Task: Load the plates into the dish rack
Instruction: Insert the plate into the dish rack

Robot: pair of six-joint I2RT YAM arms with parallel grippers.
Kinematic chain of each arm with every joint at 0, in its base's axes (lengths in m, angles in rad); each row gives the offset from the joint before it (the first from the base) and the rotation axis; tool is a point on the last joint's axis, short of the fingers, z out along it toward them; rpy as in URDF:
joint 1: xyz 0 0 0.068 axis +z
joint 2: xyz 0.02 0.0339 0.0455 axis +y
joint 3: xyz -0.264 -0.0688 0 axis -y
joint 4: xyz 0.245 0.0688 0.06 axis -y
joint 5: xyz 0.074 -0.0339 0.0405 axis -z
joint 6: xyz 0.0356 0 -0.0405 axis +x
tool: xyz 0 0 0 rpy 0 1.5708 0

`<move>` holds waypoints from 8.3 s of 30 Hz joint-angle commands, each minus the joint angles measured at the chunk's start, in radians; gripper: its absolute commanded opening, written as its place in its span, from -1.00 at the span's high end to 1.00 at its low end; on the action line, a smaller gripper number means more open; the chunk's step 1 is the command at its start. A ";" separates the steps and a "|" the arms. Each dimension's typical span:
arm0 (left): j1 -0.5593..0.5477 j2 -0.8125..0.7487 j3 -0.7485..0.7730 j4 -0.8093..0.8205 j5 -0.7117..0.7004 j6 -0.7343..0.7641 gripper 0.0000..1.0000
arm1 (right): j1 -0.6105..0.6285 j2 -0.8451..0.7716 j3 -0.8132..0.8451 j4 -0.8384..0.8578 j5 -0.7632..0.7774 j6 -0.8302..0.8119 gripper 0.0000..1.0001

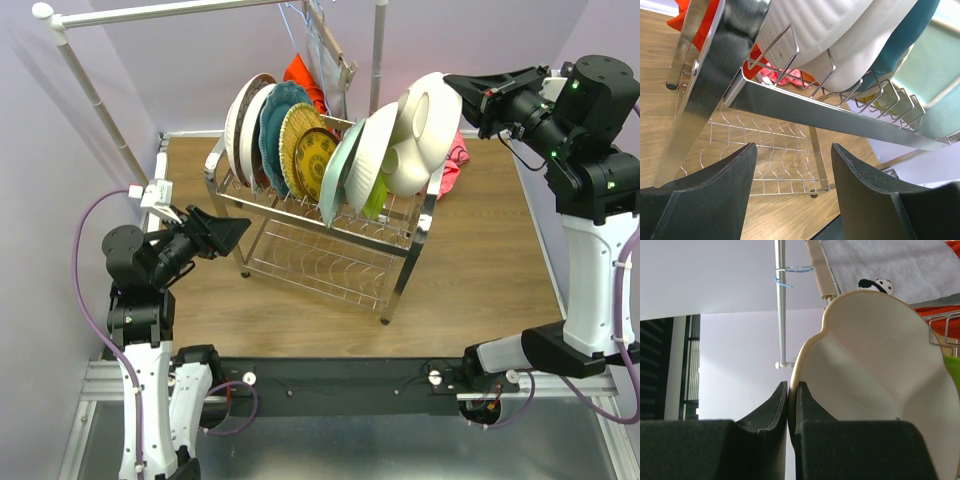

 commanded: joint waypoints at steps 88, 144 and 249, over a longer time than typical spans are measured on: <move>-0.004 -0.001 0.022 -0.027 0.013 0.039 -0.41 | -0.024 -0.081 0.025 0.250 -0.009 0.084 0.99; -0.004 0.021 -0.015 -0.006 0.009 0.053 -0.41 | 0.140 -0.061 -0.133 0.223 0.076 -0.039 0.69; -0.004 -0.047 -0.056 -0.066 0.011 0.098 -0.41 | 0.355 -0.189 -0.380 0.251 0.009 -0.289 0.45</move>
